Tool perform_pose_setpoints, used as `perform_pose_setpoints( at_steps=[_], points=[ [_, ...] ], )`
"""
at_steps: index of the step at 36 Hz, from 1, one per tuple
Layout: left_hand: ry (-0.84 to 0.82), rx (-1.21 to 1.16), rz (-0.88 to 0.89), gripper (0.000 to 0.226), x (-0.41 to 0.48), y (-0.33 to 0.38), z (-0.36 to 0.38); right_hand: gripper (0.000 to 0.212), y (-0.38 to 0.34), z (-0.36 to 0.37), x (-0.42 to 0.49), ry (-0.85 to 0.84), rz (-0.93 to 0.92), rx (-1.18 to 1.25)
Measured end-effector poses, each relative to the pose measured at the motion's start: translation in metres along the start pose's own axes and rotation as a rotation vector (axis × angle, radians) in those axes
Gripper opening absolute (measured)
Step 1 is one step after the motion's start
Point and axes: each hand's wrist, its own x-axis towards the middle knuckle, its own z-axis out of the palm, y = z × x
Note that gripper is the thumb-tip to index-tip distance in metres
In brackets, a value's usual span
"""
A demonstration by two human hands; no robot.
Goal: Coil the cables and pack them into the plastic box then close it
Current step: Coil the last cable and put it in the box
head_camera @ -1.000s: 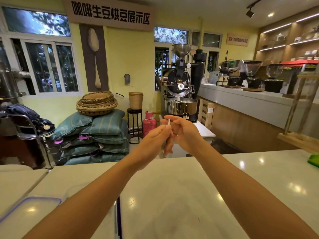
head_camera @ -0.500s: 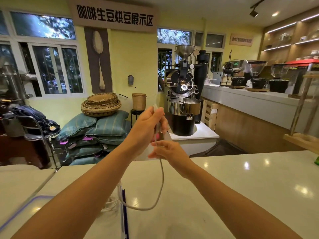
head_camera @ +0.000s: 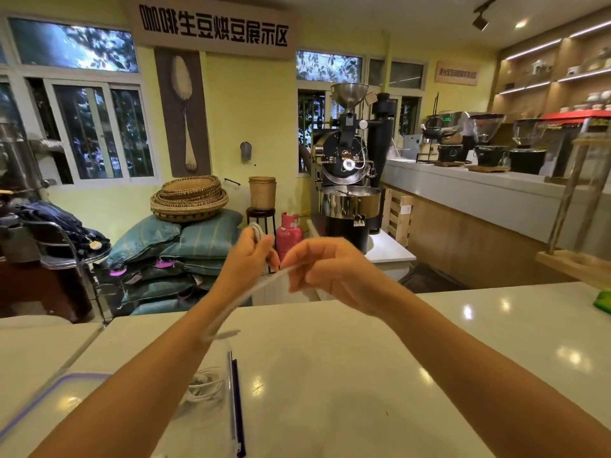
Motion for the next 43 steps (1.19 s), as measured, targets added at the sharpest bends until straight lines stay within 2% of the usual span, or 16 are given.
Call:
perform_pose_setpoints(
  at_steps=[3,7,14,17,20,24,26,29,31,36,37,39,40,41,43],
  points=[
    [-0.110,-0.016,0.011,0.022,-0.012,-0.006,0.011,0.022,-0.018,-0.004,0.002,0.049,-0.036,-0.202],
    [-0.206,-0.042,0.006,0.029,-0.021,-0.007,0.023,0.020,-0.030,-0.012,0.005,0.197,-0.069,-0.293],
    [-0.366,-0.116,0.058,0.032,-0.038,0.014,0.034,0.016,-0.036,-0.032,0.008,0.451,-0.157,0.001],
    [-0.436,-0.181,0.066,0.035,-0.043,0.023,0.035,0.017,-0.033,-0.041,0.011,0.501,-0.162,0.049],
    [-0.521,-0.240,0.060,0.034,-0.048,0.034,0.035,0.018,-0.026,-0.045,0.012,0.511,-0.146,0.068],
    [-0.582,-0.345,0.033,0.022,-0.050,0.045,0.031,0.031,-0.012,-0.045,0.011,0.479,-0.096,0.084],
    [-0.587,-0.399,0.026,0.022,-0.048,0.048,0.028,0.033,-0.001,-0.043,0.011,0.476,-0.053,-0.048],
    [-0.592,-0.462,0.015,0.023,-0.046,0.049,0.026,0.023,0.012,-0.037,0.011,0.457,-0.014,-0.208],
    [-0.580,-0.502,0.002,0.024,-0.046,0.049,0.026,0.024,0.019,-0.033,0.010,0.431,0.008,-0.293],
    [-0.514,-0.512,-0.002,0.025,-0.043,0.050,0.028,0.054,0.042,-0.019,0.011,0.407,0.092,-0.332],
    [-0.501,-0.506,0.004,0.024,-0.041,0.051,0.028,0.051,0.045,-0.015,0.011,0.404,0.097,-0.313],
    [-0.473,-0.488,0.006,0.021,-0.037,0.049,0.027,0.026,0.050,-0.004,0.012,0.379,0.129,-0.287],
    [-0.461,-0.479,-0.002,0.021,-0.034,0.047,0.026,0.021,0.052,0.000,0.012,0.355,0.154,-0.285],
    [-0.449,-0.471,-0.012,0.022,-0.032,0.045,0.025,0.025,0.054,0.003,0.012,0.330,0.174,-0.275],
    [-0.415,-0.442,-0.015,0.023,-0.026,0.041,0.024,0.015,0.057,0.011,0.010,0.274,0.214,-0.245]
  ],
)
